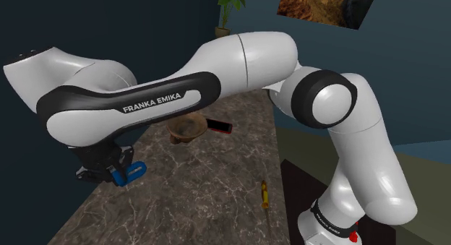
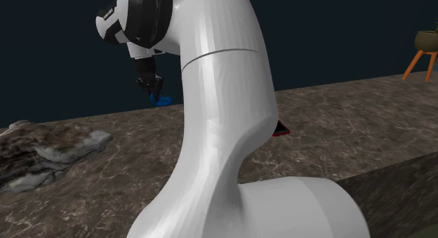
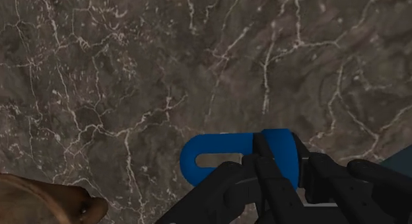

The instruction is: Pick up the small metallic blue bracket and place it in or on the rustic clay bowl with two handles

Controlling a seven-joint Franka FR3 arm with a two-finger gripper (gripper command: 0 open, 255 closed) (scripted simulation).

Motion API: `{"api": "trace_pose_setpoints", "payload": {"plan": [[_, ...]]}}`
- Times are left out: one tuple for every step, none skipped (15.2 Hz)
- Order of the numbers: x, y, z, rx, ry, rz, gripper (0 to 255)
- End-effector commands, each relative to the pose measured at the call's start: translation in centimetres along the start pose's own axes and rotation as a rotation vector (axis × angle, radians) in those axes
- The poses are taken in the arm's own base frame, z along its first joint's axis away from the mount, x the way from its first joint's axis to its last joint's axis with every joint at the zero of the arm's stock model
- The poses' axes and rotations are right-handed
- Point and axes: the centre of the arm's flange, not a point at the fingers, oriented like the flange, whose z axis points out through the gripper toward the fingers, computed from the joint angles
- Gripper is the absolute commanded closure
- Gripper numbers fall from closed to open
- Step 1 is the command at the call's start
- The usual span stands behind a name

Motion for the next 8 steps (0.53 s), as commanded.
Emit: {"api": "trace_pose_setpoints", "payload": {"plan": [[0.0, 0.1, -1.0, 0.0, 0.0, 0.0, 255], [-0.1, 0.3, -1.5, 0.0, 0.0, 0.0, 255], [-0.1, 0.4, -2.0, 0.0, 0.0, 0.0, 255], [-0.2, 0.5, -2.6, 0.0, 0.0, 0.0, 255], [-0.2, 0.6, -3.1, 0.0, 0.0, 0.0, 255], [-0.3, 0.7, -3.6, 0.0, 0.0, 0.0, 255], [-0.3, 0.8, -4.1, 0.0, 0.0, 0.0, 255], [-0.4, 0.9, -4.6, 0.0, 0.0, 0.0, 255]]}}
